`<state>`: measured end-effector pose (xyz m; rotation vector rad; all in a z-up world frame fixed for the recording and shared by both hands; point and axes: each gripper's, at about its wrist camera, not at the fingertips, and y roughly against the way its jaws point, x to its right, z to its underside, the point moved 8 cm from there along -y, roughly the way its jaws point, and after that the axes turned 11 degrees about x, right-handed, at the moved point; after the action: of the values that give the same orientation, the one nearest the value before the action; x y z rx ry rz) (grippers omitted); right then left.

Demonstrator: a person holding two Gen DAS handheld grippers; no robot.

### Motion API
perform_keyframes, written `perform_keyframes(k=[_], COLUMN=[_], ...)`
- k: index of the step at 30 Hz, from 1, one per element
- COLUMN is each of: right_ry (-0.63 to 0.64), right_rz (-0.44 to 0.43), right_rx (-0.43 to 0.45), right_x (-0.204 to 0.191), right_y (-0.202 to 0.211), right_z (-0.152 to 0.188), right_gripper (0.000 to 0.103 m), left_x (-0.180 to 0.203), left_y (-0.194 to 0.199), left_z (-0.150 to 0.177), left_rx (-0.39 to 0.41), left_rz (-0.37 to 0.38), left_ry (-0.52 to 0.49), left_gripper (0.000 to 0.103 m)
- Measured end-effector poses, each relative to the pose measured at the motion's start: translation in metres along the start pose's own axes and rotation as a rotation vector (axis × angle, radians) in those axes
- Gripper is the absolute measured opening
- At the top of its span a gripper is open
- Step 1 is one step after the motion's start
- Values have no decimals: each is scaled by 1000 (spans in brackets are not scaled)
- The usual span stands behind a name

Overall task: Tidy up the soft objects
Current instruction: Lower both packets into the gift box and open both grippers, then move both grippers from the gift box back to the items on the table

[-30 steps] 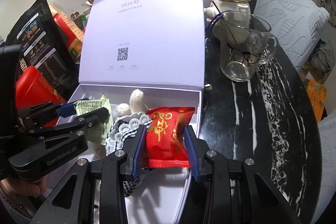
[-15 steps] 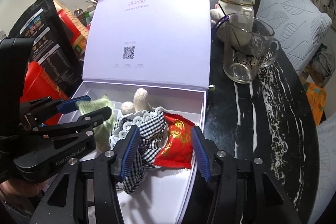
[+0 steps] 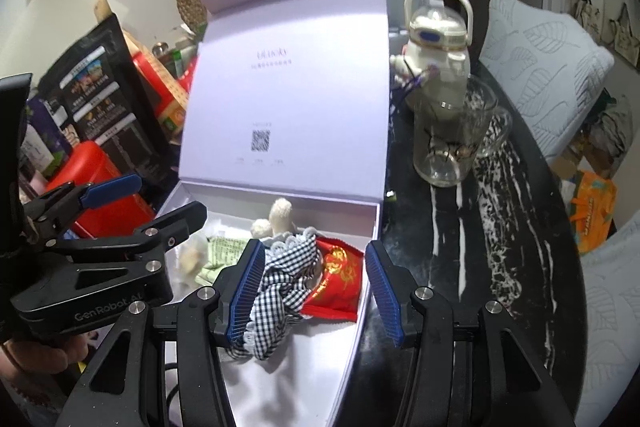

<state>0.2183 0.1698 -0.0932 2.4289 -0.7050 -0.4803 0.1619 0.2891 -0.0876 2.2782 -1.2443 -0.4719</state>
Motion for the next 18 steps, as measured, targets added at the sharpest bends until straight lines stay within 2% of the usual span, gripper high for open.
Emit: perform_keyframes(k=[10, 12, 18], right_ry=[25, 30, 45], right_rz=[12, 17, 33], right_rx=[132, 171, 251], right_x=[-4, -6, -9], right_y=[53, 68, 106], right_z=[-28, -33, -42], right_gripper=[52, 57, 57], left_x=[9, 11, 17], left_y=[51, 62, 92], left_z=[-23, -26, -34], left_rx=[113, 138, 194], left_rz=[70, 78, 111], left_ry=[9, 3, -8], left_gripper=[82, 82, 82])
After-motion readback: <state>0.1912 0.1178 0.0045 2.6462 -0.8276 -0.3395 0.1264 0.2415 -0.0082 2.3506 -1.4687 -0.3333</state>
